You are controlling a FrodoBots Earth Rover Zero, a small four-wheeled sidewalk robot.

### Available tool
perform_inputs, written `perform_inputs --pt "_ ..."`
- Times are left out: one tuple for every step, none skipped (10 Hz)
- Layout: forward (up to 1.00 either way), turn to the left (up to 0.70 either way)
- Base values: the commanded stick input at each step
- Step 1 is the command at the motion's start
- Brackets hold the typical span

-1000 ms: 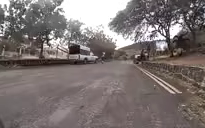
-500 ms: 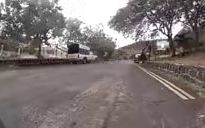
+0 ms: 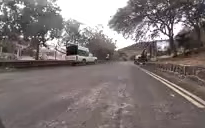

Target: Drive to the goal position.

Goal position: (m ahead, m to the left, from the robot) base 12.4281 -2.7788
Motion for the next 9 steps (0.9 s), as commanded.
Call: perform_inputs --pt "0.7 -0.06" --pt "0.7 -0.17" --pt "0.7 -0.25" --pt "0.7 -0.14" --pt "0.7 -0.02" --pt "0.7 0.0" --pt "0.7 0.0" --pt "0.7 0.0" --pt "0.7 0.0"
